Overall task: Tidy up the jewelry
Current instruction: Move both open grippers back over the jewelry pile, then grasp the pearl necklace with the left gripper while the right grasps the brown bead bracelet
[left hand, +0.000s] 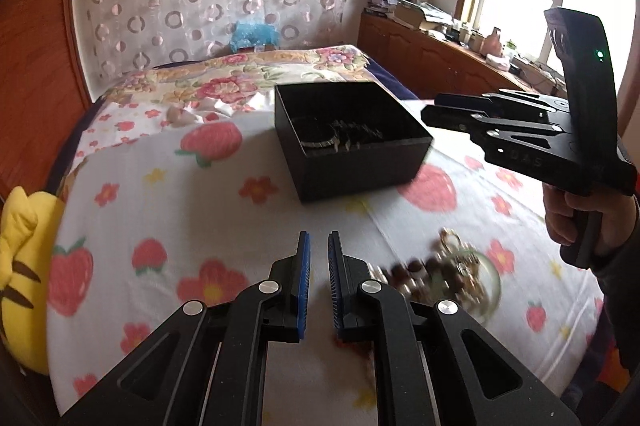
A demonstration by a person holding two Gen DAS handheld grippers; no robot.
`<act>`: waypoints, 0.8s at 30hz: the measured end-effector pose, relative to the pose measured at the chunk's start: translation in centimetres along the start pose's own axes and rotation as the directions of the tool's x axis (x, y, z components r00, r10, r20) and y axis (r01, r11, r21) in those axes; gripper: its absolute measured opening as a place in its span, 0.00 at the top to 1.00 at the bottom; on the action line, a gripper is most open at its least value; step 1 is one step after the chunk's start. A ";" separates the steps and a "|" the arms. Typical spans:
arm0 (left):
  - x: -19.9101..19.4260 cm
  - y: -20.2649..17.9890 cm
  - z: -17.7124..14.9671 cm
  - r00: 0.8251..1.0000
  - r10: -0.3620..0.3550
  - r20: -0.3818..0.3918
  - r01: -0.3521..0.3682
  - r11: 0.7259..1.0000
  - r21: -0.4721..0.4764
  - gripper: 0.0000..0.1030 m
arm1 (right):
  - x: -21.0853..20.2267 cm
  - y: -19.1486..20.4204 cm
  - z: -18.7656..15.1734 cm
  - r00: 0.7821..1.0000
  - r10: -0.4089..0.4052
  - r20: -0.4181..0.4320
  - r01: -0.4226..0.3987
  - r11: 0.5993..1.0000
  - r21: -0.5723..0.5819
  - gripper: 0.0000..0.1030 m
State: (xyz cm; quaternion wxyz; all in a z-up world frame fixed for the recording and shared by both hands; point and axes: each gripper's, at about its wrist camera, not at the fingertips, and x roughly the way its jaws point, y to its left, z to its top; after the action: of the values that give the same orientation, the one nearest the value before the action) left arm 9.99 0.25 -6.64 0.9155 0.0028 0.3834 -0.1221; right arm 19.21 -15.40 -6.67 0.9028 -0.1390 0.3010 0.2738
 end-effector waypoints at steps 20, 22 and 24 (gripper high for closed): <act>-0.6 -2.9 -6.0 0.994 -0.049 -0.094 0.050 0.999 0.011 0.92 | -5.0 4.9 -6.7 0.995 0.069 -0.067 -0.068 0.998 0.016 0.70; -0.1 -2.8 -6.2 0.993 -0.043 -0.110 0.044 0.999 0.004 0.92 | -5.2 5.2 -6.6 0.996 0.066 -0.064 -0.066 0.998 0.007 0.70; 0.1 -2.8 -6.2 0.993 -0.049 -0.112 0.049 0.999 0.002 0.92 | -5.4 5.3 -6.6 0.996 0.059 -0.062 -0.059 0.998 0.000 0.70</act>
State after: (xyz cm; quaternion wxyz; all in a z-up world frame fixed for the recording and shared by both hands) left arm 5.12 -1.84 -10.82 0.8893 0.0022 0.4337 -0.1450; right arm 9.45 -16.11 -8.89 0.8843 -0.1393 0.3329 0.2962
